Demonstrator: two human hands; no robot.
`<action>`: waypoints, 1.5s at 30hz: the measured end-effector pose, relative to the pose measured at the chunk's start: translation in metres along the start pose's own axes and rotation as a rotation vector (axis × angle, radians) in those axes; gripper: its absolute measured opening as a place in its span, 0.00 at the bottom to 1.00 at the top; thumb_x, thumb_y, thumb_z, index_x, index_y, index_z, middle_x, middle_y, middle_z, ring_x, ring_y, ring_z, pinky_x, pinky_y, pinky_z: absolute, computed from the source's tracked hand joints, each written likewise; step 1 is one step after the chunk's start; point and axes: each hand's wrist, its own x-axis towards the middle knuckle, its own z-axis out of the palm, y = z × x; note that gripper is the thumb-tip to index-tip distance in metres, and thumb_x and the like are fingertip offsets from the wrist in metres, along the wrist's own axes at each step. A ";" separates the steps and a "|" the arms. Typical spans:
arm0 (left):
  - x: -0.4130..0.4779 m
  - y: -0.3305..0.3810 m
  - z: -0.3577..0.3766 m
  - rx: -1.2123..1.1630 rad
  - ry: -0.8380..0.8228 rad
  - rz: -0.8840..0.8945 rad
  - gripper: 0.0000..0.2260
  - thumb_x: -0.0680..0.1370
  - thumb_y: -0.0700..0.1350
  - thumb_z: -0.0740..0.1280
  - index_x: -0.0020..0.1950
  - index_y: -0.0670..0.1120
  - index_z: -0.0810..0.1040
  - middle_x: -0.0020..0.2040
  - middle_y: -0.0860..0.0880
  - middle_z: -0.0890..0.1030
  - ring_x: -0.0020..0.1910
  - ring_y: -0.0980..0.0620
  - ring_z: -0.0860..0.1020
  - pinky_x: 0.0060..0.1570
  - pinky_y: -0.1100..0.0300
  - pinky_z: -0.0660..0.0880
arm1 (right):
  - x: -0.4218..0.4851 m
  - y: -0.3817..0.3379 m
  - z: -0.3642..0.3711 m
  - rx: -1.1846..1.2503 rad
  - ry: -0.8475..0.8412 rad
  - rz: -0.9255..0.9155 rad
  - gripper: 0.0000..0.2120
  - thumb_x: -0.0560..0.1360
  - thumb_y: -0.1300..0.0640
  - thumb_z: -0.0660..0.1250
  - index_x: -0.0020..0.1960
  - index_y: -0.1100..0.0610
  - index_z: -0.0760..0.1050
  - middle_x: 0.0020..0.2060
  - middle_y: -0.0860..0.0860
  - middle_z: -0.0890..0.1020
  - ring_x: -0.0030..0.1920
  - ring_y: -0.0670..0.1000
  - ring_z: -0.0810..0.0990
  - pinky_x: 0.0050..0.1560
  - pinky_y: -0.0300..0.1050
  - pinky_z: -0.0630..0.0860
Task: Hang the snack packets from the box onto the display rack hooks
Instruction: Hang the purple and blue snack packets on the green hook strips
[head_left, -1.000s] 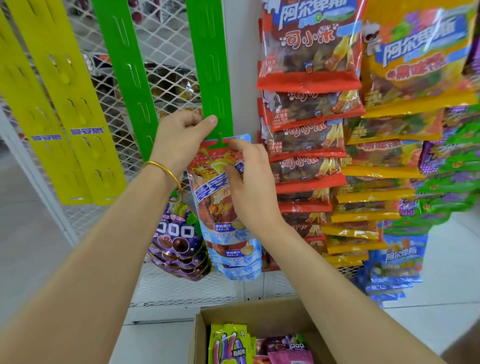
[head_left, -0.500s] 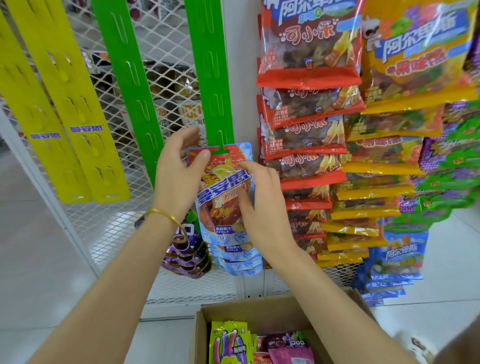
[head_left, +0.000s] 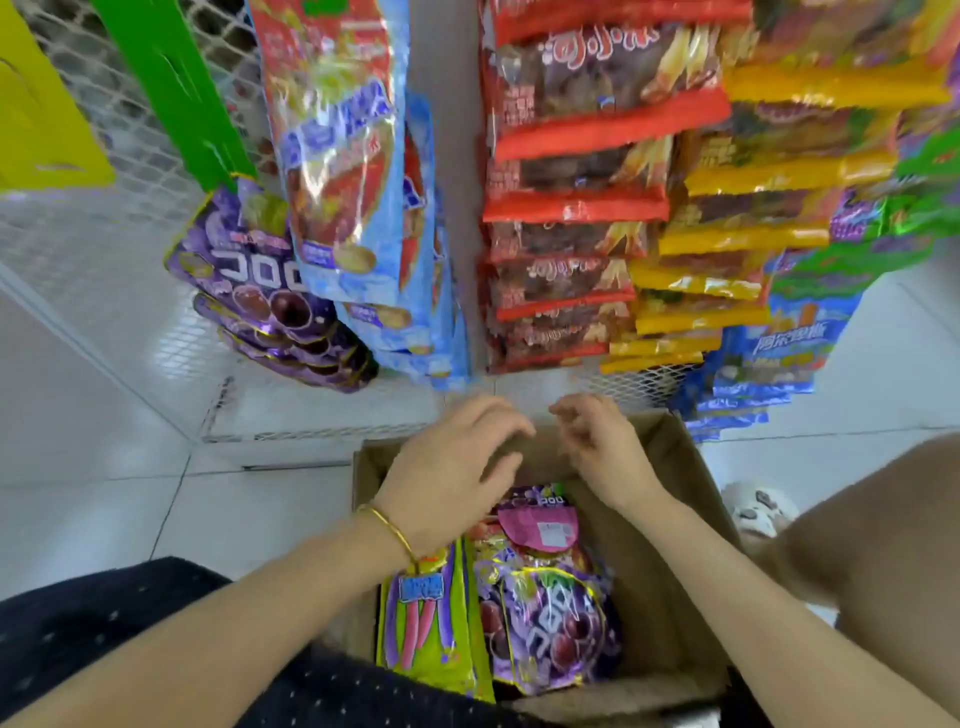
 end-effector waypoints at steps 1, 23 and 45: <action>0.000 -0.006 0.010 0.002 -0.068 -0.052 0.12 0.74 0.49 0.60 0.54 0.49 0.75 0.51 0.52 0.74 0.52 0.53 0.73 0.55 0.56 0.71 | -0.005 0.026 0.008 -0.021 -0.064 0.101 0.12 0.73 0.69 0.64 0.55 0.62 0.76 0.48 0.58 0.78 0.49 0.56 0.78 0.50 0.51 0.74; 0.008 -0.052 0.048 -0.084 -0.218 -0.392 0.07 0.74 0.40 0.66 0.51 0.48 0.77 0.49 0.53 0.70 0.42 0.63 0.73 0.47 0.67 0.65 | -0.030 0.146 0.127 0.687 -0.047 1.476 0.09 0.74 0.63 0.69 0.39 0.62 0.70 0.31 0.55 0.74 0.27 0.48 0.70 0.17 0.32 0.64; -0.001 -0.021 0.034 -0.965 0.143 -0.947 0.12 0.77 0.34 0.63 0.36 0.46 0.77 0.30 0.49 0.77 0.29 0.53 0.75 0.35 0.57 0.74 | -0.039 -0.045 0.025 0.104 -0.276 -0.283 0.04 0.69 0.61 0.70 0.39 0.63 0.79 0.52 0.56 0.80 0.54 0.49 0.75 0.55 0.33 0.66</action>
